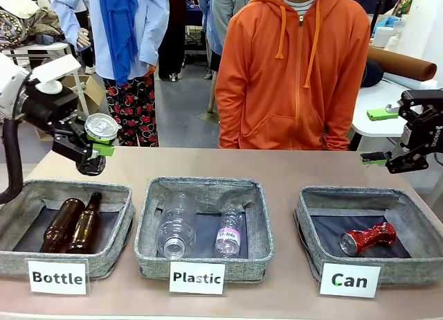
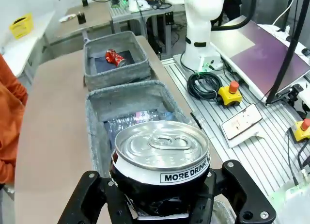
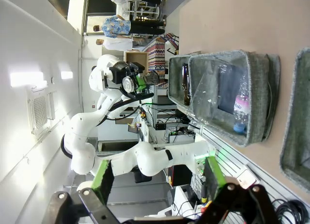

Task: Sort the can waste into the basket.
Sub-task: Pick up the can waste from the table and place it in the right Fabric basket.

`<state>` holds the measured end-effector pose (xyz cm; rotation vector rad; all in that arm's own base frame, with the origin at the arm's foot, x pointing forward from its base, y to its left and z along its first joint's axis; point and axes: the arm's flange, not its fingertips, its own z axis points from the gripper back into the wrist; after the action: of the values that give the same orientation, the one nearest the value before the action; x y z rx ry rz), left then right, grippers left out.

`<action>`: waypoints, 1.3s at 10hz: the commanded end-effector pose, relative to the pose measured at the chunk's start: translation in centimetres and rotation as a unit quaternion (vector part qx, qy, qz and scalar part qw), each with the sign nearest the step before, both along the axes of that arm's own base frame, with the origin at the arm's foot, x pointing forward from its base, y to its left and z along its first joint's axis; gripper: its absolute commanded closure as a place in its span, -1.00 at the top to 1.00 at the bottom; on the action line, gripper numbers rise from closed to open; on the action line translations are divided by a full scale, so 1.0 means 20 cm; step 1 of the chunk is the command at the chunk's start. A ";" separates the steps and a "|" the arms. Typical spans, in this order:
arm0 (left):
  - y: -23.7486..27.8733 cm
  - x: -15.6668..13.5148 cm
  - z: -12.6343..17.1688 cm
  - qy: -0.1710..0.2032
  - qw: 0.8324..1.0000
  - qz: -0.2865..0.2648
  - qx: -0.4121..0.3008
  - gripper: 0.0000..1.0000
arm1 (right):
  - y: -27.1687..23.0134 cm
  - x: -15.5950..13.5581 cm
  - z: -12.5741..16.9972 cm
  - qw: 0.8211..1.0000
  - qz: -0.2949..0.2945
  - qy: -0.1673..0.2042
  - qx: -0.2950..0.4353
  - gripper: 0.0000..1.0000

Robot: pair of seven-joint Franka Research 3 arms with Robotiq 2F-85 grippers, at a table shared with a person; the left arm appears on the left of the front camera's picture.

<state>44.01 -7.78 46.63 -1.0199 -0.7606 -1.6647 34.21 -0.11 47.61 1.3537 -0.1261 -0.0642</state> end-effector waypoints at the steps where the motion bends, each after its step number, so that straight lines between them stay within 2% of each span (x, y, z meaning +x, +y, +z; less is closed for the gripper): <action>1: 0.01 -0.02 -0.01 0.001 1.000 0.003 0.000 -0.96 | 0.00 0.00 0.02 1.000 -0.001 0.007 0.001 1.00; 2: -0.15 -0.01 0.03 0.029 0.990 0.104 -0.095 -0.96 | 0.00 0.00 0.00 1.000 0.000 0.000 0.000 1.00; 3: -0.43 -0.02 0.12 0.011 0.989 0.069 -0.129 -0.96 | -0.11 -0.09 0.10 0.998 -0.003 -0.009 -0.068 1.00; 4: -0.77 -0.03 0.18 0.045 0.986 0.055 -0.151 -0.96 | -0.22 -0.22 0.17 0.992 0.017 -0.016 -0.124 1.00; 5: -1.10 -0.05 0.21 0.082 0.987 0.058 -0.126 -0.96 | -0.36 -0.33 0.21 0.988 0.019 -0.015 -0.153 1.00; 6: -1.44 -0.08 0.23 0.106 0.989 0.019 -0.103 -0.96 | -0.51 -0.47 0.21 0.984 0.011 -0.001 -0.176 1.00; 7: -1.70 -0.10 0.21 0.111 0.991 0.014 -0.071 -0.96 | -0.63 -0.58 0.17 0.980 -0.019 0.031 -0.195 1.00; 8: -1.94 -0.12 0.20 0.099 0.993 0.021 -0.055 -0.96 | -0.72 -0.68 0.12 0.976 -0.043 0.048 -0.207 1.00; 9: -2.19 -0.14 0.16 0.099 0.994 0.037 -0.022 -0.96 | -0.78 -0.80 0.07 0.977 -0.056 0.049 -0.201 1.00; 10: -2.46 -0.19 0.05 0.069 0.996 0.054 0.028 -0.96 | -0.82 -0.94 0.02 0.979 -0.059 0.049 -0.190 1.00; 11: -2.66 -0.23 -0.08 0.087 0.993 0.030 0.076 -0.96 | -0.82 -1.04 -0.02 0.982 -0.090 0.023 -0.164 1.00; 12: -2.80 -0.23 -0.19 0.052 0.991 0.051 0.113 -0.96 | -0.80 -1.14 -0.06 0.985 -0.070 -0.020 -0.157 1.00; 13: -2.89 -0.23 -0.25 0.019 0.987 0.048 0.150 -0.96 | -0.89 -0.95 0.05 0.979 -0.074 0.045 -0.187 1.00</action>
<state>36.61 -62.95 39.56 -0.8807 -0.5663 -1.5917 13.40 -18.66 48.77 1.0082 -0.2058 -0.2027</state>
